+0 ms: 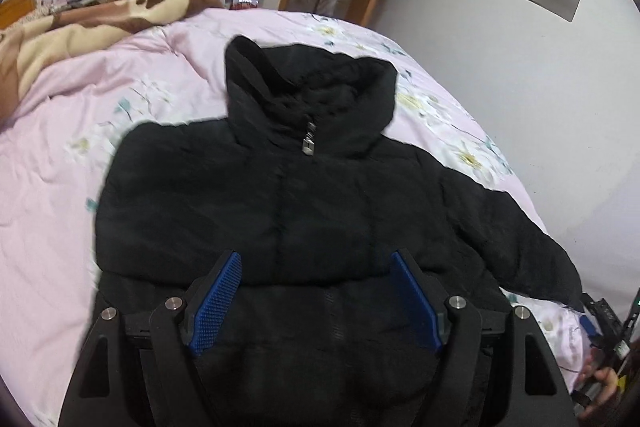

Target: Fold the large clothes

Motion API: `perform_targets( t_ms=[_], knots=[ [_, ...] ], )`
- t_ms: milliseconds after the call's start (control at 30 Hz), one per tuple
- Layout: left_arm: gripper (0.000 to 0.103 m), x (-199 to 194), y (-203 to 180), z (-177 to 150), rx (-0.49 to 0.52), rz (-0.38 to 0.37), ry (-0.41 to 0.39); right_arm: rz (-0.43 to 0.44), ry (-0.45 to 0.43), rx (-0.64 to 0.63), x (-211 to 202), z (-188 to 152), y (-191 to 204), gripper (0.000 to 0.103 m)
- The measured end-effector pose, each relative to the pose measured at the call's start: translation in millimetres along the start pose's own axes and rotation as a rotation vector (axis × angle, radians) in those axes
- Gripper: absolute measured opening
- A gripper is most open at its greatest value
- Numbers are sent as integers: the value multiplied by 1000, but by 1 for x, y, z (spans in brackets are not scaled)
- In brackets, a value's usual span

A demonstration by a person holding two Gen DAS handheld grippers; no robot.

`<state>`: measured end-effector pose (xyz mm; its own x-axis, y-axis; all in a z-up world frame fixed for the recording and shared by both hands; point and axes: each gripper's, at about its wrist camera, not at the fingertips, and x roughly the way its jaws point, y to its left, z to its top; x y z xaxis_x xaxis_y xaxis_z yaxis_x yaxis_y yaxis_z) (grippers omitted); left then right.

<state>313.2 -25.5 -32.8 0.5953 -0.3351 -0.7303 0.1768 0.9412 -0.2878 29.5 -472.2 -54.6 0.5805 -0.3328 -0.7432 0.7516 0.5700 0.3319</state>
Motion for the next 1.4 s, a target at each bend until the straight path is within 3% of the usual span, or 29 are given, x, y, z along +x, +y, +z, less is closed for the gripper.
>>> perform_targets(
  t_ms=[233,700,767,867,933,1167,1400],
  knots=[
    [77,10,-33,-12,54,8,26,26,69,182,41,17,-42,67],
    [77,27,-37,-16,68,49,58,66,37,216,66,40,-44,66],
    [77,27,-34,-16,63,51,59,45,23,194,64,42,-41,38],
    [77,25,-31,-15,52,49,55,34,-8,155,56,46,-37,18],
    [77,22,-28,-15,43,40,52,41,-47,119,44,49,-28,12],
    [77,8,-13,-9,15,22,28,173,-173,-69,-9,55,37,8],
    [77,-7,20,-2,-45,36,-2,442,-190,-270,-52,43,118,8]
  ],
)
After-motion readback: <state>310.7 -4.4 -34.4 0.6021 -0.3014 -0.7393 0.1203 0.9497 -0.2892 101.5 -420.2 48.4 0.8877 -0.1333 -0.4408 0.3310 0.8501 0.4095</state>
